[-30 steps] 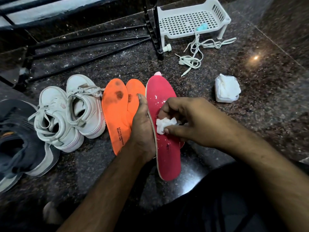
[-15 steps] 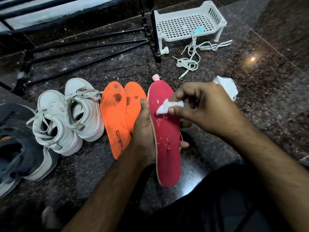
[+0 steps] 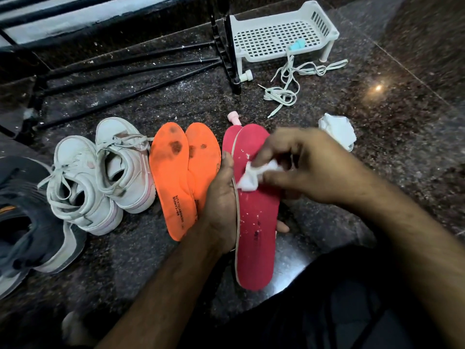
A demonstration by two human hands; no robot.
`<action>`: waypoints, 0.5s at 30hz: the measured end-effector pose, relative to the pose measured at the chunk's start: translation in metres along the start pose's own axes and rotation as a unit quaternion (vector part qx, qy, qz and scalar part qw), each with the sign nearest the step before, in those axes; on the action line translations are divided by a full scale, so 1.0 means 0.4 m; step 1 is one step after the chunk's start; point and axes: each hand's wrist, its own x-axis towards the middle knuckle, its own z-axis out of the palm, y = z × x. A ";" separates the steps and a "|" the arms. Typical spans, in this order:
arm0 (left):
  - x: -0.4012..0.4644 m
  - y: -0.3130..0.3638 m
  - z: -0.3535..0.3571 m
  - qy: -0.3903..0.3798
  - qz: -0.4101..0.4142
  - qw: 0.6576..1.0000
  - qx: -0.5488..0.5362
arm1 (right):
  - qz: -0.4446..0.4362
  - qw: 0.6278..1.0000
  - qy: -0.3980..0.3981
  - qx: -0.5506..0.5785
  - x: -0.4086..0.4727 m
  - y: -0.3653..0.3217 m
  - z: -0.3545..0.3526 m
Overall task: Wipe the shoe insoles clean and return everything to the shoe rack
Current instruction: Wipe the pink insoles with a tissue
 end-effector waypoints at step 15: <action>0.000 0.001 0.002 0.006 0.011 1.000 0.027 | 0.053 0.974 0.008 -0.221 0.002 0.008 0.011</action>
